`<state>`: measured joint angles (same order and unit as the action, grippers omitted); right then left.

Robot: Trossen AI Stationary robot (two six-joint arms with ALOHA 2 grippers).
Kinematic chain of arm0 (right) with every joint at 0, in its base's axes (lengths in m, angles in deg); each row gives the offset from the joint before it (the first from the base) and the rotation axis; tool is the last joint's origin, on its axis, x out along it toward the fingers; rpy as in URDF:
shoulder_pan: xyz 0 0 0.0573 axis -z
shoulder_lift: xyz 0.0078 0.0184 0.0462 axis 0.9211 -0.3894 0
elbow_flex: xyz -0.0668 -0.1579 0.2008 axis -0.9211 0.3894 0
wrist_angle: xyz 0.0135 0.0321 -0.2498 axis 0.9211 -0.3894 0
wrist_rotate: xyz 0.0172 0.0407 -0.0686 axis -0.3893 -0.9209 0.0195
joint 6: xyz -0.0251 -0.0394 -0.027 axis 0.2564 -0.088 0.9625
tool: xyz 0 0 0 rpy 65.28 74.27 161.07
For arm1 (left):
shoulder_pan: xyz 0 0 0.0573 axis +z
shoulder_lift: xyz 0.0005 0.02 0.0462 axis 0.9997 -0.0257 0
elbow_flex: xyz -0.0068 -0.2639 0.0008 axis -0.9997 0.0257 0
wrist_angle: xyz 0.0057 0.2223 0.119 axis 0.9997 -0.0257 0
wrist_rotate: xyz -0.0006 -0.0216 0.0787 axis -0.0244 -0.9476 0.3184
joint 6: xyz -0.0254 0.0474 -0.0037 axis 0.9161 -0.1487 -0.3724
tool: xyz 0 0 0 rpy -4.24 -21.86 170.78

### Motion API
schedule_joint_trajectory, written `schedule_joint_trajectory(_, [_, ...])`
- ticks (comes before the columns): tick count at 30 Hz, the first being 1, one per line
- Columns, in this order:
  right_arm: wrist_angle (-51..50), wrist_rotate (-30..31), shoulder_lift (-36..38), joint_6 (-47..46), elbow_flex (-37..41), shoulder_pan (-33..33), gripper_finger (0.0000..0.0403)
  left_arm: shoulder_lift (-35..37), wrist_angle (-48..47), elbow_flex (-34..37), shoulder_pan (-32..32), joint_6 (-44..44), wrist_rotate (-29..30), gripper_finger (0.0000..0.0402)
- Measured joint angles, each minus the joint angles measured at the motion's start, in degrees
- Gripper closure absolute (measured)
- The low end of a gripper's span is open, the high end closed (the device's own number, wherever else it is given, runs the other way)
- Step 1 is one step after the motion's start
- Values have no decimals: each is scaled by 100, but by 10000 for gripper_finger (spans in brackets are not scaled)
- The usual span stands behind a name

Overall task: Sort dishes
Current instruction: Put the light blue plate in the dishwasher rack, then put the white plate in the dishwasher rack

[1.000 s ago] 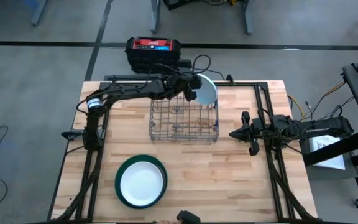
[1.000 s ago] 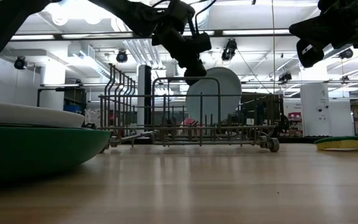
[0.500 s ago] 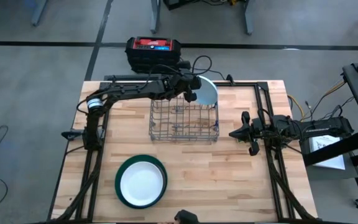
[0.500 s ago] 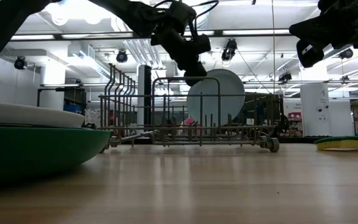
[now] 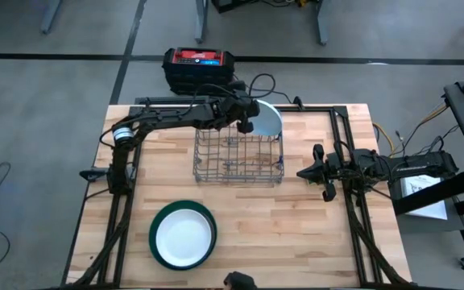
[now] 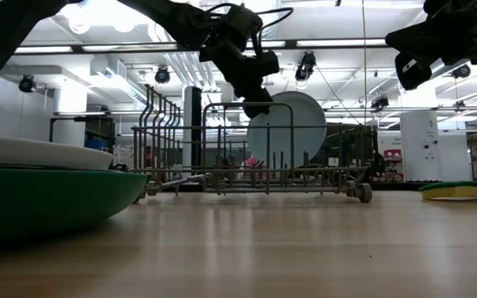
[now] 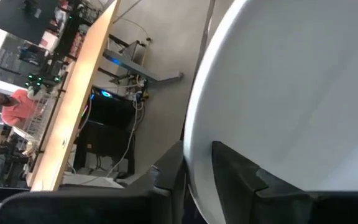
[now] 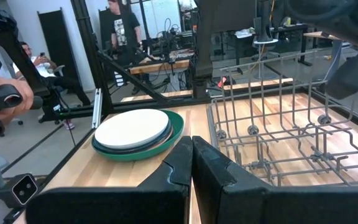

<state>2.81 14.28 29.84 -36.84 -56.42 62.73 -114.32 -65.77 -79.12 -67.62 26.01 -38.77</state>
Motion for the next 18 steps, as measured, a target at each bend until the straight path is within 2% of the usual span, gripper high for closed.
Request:
schedule_joint_trajectory(8, [-1, 0, 0, 2, 0, 2, 403, 0, -482, -38, 0, 313, 35, 312])
schedule_joint_trajectory(18, [1, 0, 0, 4, 0, 0, 403, 0, -1084, -268, 0, 622, 199, 268])
